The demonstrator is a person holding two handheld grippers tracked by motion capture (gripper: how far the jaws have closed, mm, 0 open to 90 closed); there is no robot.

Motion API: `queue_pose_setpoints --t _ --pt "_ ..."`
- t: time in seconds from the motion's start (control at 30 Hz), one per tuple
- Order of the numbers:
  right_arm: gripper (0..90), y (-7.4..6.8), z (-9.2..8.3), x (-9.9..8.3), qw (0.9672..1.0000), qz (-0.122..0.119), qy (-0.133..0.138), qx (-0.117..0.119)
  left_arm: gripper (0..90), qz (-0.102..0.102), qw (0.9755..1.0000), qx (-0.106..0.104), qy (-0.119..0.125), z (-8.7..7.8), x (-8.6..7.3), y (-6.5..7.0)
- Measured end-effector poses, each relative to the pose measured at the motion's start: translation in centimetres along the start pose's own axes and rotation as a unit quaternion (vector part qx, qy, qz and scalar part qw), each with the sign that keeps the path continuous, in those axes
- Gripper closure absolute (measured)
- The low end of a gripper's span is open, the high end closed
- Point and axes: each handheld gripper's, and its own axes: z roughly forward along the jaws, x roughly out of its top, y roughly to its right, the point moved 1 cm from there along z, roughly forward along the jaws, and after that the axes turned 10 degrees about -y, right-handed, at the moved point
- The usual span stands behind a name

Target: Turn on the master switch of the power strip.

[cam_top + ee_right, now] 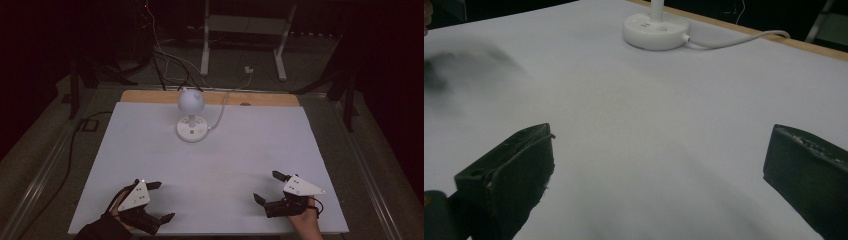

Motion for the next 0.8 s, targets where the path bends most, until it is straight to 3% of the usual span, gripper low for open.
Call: queue_pose_setpoints --t 0.43,0.8 --pt "0.0 -0.2 -0.1 0.1 1.0000 -0.004 0.006 0.002 0.1 0.021 0.9993 -0.031 -0.008 0.4 2.8 -0.1" --pt "0.0 -0.2 -0.1 0.1 1.0000 -0.001 0.006 0.007 0.1 0.031 0.9990 -0.032 -0.007 0.4 4.8 -0.7"
